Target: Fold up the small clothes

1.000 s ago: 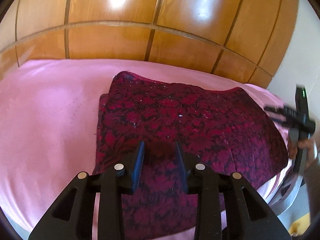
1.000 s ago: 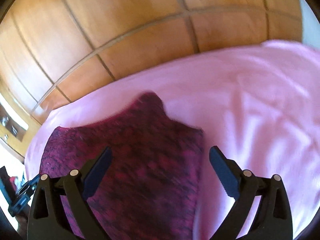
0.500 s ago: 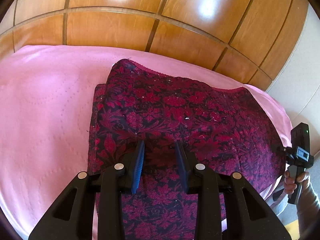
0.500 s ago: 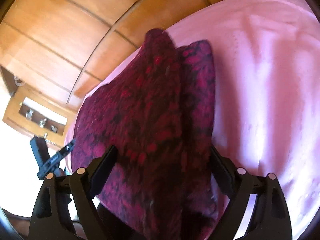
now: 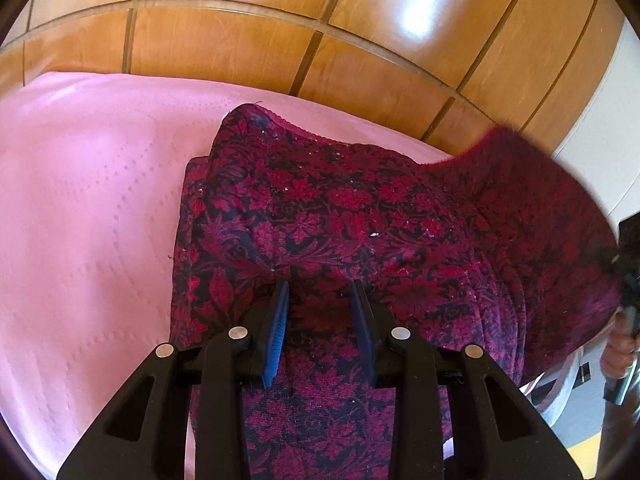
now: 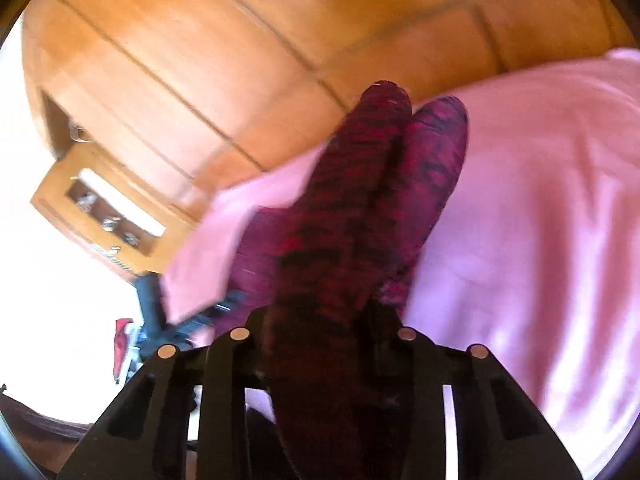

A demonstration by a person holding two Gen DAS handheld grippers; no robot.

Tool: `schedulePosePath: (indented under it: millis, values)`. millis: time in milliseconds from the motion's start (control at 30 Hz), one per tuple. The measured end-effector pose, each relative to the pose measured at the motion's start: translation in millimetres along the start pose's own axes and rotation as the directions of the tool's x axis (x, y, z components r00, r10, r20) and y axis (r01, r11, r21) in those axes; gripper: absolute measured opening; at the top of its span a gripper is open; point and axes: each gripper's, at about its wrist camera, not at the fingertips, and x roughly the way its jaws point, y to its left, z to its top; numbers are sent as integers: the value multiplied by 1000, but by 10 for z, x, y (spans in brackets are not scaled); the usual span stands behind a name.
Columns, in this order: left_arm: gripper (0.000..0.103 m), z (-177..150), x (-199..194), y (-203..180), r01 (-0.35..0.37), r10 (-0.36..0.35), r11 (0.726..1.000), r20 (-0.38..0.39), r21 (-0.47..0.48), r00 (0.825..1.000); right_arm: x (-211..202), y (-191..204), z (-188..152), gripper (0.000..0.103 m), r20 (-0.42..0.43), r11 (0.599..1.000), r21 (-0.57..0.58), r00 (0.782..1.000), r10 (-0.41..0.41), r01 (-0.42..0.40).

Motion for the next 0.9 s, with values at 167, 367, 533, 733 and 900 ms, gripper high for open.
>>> schedulePosePath:
  millis: [167,367,533,733,900]
  values:
    - [30,34,-16,182,70,-70,994,4,-82,998,351,634,134,27,-2,989,-81,993,121,-121]
    - [30,25,-129,383,161,-156,974,41,-160,987,1124,1229,54,27,-102,973,-164,984,147,-163]
    - [30,26,-496,885,272,-237,912,147,-309,960,1631,1516,-297,27,-190,943,-321,981,31,-92]
    - [30,139,-928,1056,399,-336,869,243,-291,910,1979,1761,-710,31,-141,848,-530,982,-122,30]
    - [38,425,-791,682,378,-358,908,135,-181,924,2072,1916,-994,36,-39,748,-652,979,-200,127]
